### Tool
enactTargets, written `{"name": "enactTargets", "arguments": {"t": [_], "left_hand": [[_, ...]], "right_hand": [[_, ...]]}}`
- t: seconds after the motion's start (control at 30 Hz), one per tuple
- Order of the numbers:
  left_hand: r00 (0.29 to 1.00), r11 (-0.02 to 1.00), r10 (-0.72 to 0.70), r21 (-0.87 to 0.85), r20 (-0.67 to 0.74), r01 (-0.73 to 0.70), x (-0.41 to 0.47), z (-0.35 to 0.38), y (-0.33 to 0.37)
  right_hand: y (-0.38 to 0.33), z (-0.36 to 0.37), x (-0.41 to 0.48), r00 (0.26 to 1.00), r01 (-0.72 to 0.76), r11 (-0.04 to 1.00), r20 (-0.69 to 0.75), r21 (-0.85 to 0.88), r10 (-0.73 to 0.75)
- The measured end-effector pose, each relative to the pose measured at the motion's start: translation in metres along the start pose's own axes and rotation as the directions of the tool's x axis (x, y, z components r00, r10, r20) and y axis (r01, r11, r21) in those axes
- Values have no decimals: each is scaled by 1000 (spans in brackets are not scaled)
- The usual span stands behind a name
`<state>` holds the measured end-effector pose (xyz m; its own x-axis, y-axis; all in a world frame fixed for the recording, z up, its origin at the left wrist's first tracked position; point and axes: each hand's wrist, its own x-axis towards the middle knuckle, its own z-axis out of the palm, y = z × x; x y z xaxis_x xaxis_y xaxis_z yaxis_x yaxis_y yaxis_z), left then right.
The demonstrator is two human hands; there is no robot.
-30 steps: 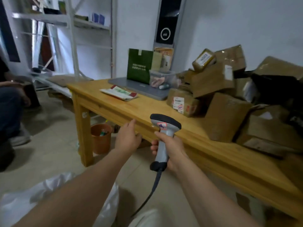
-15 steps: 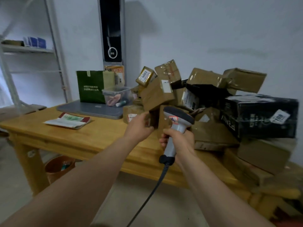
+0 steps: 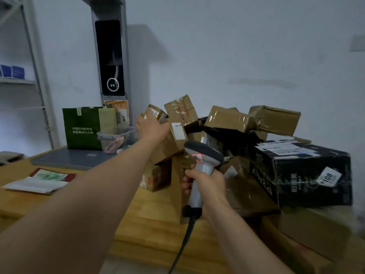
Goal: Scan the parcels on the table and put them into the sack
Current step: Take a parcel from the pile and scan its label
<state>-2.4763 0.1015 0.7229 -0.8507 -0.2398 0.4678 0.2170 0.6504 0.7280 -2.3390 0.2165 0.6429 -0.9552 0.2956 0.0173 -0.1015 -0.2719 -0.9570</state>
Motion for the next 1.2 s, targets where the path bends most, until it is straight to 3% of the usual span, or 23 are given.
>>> {"name": "enactTargets", "arguments": {"t": [0.1,0.3,0.4,0.5,0.67,0.97,1.2], "left_hand": [[997,998,-70,-8,-21,70,37,-1,-18],[996,997,-72,-3,51,72,85,11,-44],[995,999,-36,-36,98,40,92,19,-53],[998,999,40,9,39,-41,94,22,-64],[998,996,69,-48,-13,-70,80,-6,-82],[969,965,231,147,-84,-217,25,-84,-135],[983,966,180,195,-45,-168,-41,-110,-173]], "right_hand": [[-4,15,16,999,5,1000,44,24,-6],[-7,47,36,991,-35,999,129,15,33],[-5,55,44,990,-20,1000,136,-22,23],[0,61,50,992,-12,999,127,-35,17],[4,77,46,992,-31,999,124,-15,32],[16,96,30,996,17,993,89,-115,-7],[39,97,0,993,-24,989,115,-145,41]]}}
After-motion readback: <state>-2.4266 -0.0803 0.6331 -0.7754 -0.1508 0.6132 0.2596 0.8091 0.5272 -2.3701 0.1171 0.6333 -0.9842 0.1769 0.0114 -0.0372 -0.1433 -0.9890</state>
